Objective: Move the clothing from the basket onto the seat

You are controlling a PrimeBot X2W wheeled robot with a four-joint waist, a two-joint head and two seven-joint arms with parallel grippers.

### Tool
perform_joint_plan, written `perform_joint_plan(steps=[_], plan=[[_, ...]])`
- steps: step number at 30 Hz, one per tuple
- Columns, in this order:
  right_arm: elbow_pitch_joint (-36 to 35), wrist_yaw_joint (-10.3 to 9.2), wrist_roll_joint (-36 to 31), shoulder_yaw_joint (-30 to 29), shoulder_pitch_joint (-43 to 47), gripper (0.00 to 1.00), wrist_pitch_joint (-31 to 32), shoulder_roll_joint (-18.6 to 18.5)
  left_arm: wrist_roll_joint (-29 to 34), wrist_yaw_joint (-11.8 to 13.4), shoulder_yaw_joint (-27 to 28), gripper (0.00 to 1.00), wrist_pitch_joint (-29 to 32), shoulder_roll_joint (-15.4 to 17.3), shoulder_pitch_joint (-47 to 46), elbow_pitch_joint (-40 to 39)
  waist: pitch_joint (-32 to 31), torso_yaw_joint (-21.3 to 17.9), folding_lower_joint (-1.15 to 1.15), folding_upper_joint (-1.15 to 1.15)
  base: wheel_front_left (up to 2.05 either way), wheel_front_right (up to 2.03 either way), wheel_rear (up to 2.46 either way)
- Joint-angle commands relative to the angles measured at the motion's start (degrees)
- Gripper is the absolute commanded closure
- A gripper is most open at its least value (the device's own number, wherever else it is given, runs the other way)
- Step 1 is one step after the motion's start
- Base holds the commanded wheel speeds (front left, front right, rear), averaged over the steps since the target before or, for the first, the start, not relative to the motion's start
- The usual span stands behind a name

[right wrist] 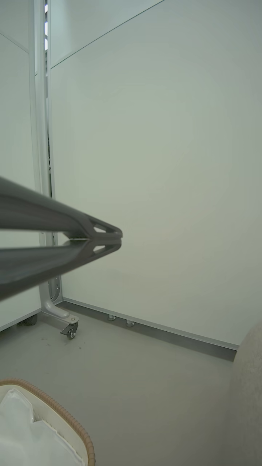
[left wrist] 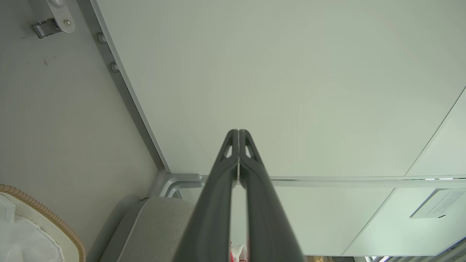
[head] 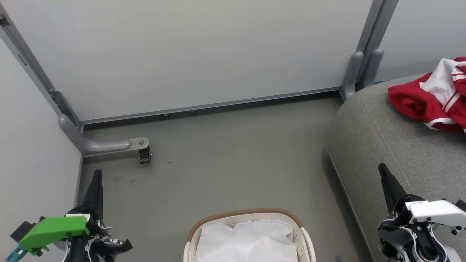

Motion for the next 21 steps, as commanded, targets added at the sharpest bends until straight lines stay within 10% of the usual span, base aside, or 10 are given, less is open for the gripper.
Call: perform_joint_plan(steps=[1,21], plan=[[-0.2,0.00,0.2,-0.1,-0.4,1.00,0.2,-0.3,-0.2,-0.3,0.1,1.00,0.2,0.2,-0.6,-0.1,0.0,0.0,0.00,0.00,0.00,0.00,0.00],[-0.2,0.00,0.2,-0.1,-0.4,1.00,0.2,-0.3,-0.2,-0.3,0.1,1.00,0.2,0.2,-0.6,-0.1,0.0,0.0,0.00,0.00,0.00,0.00,0.00]])
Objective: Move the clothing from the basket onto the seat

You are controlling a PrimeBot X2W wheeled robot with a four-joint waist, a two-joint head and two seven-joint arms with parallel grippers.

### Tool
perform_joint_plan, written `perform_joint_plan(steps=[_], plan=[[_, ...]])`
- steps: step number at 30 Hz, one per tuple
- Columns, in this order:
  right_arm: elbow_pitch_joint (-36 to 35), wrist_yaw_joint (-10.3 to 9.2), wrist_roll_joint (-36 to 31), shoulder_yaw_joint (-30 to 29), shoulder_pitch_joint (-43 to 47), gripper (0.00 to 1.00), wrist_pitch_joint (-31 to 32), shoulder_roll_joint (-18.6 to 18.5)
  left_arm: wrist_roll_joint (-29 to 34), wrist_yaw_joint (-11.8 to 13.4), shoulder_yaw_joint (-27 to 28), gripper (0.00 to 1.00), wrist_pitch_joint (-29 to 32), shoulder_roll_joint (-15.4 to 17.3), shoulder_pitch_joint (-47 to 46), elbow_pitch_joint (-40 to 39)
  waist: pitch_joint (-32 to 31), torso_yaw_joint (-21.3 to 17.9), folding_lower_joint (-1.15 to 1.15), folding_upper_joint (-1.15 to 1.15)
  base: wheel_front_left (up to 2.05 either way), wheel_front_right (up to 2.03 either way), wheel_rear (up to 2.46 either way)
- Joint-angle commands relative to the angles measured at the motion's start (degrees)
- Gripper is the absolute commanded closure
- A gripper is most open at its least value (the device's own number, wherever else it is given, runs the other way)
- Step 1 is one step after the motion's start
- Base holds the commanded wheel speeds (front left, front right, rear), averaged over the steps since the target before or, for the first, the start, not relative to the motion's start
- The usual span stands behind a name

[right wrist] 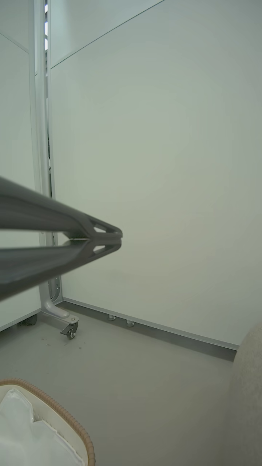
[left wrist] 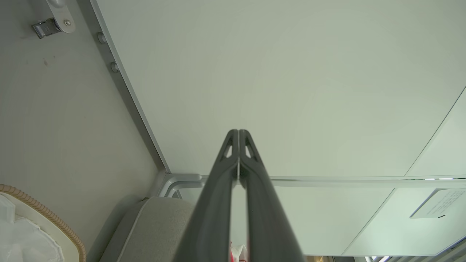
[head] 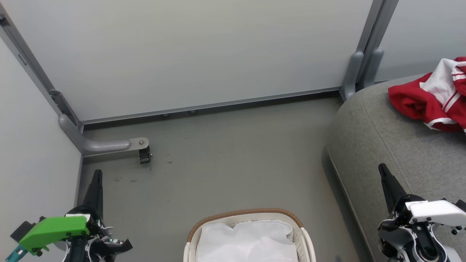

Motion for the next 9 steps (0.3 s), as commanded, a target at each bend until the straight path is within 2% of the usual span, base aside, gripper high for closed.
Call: perform_joint_plan(steps=[1,9], plan=[[-0.2,0.00,0.2,-0.1,-0.4,1.00,0.2,-0.3,-0.2,-0.3,0.1,1.00,0.2,0.2,-0.6,-0.1,0.0,0.0,0.00,0.00,0.00,0.00,0.00],[-0.2,0.00,0.2,-0.1,-0.4,1.00,0.2,-0.3,-0.2,-0.3,0.1,1.00,0.2,0.2,-0.6,-0.1,0.0,0.0,0.00,0.00,0.00,0.00,0.00]])
